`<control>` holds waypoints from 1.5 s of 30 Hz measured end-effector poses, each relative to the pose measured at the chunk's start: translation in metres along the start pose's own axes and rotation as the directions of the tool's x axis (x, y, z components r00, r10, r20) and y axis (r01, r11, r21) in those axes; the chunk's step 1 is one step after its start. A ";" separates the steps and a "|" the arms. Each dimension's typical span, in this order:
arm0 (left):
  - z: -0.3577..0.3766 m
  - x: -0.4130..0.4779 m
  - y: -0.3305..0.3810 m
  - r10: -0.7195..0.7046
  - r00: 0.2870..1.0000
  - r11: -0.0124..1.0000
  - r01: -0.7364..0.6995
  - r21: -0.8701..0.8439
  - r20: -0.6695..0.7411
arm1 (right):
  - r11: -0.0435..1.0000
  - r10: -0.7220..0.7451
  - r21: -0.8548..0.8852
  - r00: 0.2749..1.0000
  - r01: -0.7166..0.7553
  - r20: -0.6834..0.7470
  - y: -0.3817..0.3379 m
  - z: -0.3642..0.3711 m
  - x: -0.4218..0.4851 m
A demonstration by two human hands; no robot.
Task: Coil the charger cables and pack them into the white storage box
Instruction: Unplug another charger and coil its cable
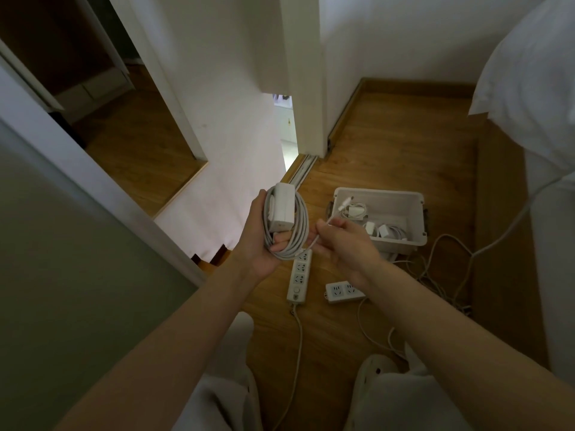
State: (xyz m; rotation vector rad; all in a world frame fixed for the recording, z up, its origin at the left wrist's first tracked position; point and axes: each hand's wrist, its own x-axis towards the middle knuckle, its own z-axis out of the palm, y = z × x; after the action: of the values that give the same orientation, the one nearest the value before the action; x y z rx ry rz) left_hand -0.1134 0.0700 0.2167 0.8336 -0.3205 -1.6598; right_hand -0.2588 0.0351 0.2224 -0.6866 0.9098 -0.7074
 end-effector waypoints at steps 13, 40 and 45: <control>0.000 0.003 0.002 -0.011 1.000 0.998 0.012 -0.059 0.021 | 0.735 -0.178 -0.651 0.981 0.187 0.080 0.010 0.004 0.005; -0.001 0.002 -0.013 -0.157 0.979 0.979 0.172 0.113 -0.128 | 0.813 -0.361 -0.442 0.924 0.380 0.129 0.014 0.008 -0.004; -0.005 0.005 -0.017 -0.143 0.977 0.966 0.173 0.192 -0.160 | 0.651 -0.481 -0.644 0.875 0.401 0.059 0.020 0.009 0.001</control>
State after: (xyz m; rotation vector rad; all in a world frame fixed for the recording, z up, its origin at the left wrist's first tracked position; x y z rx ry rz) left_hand -0.1225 0.0712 0.2012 1.1549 -0.3339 -1.7220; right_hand -0.2455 0.0479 0.2110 -1.5433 1.1185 -0.8797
